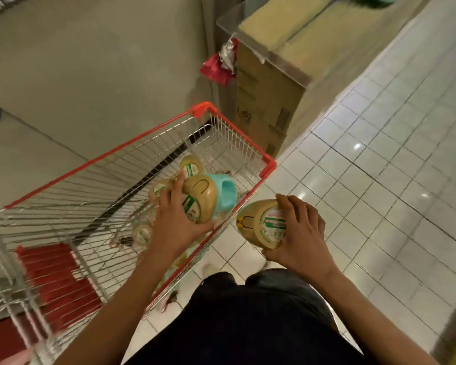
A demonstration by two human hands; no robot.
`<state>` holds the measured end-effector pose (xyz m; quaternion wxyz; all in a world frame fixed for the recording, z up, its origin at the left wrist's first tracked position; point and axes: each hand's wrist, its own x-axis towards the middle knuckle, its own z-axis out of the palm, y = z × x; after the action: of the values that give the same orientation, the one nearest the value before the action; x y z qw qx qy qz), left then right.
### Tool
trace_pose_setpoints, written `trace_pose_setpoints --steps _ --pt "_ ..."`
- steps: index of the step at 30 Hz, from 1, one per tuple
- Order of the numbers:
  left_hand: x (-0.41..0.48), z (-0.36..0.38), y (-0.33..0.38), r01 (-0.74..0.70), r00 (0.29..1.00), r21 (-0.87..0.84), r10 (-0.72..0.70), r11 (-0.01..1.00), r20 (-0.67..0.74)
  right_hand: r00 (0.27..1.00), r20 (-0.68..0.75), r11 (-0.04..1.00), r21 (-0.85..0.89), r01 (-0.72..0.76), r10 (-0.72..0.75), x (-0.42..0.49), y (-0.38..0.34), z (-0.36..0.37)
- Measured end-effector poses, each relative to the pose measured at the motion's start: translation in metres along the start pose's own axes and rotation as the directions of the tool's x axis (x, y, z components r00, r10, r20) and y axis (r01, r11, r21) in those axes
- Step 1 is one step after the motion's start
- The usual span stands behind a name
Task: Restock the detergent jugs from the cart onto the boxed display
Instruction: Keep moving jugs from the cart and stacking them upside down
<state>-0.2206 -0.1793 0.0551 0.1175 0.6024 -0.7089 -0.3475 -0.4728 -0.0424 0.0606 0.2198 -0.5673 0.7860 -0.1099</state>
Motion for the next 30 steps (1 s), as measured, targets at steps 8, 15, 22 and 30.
trace_pose_setpoints --steps 8,15,22,30 --pt "0.046 0.111 0.141 -0.141 0.983 0.056 0.133 0.988 0.125 0.976 -0.053 0.977 0.048 -0.210 0.212 -0.012 0.152 -0.073" --pt "0.086 0.176 0.233 -0.262 0.955 0.068 0.248 0.963 0.165 0.960 -0.049 0.961 0.016 -0.275 0.275 0.005 0.236 -0.128" --pt "0.156 0.223 0.325 -0.327 0.927 0.085 0.303 0.941 0.220 0.937 -0.068 0.939 0.073 -0.337 0.342 0.058 0.302 -0.174" --pt "0.275 0.270 0.421 -0.363 0.915 0.094 0.336 0.927 0.224 0.934 -0.075 0.936 0.073 -0.343 0.348 0.167 0.371 -0.244"
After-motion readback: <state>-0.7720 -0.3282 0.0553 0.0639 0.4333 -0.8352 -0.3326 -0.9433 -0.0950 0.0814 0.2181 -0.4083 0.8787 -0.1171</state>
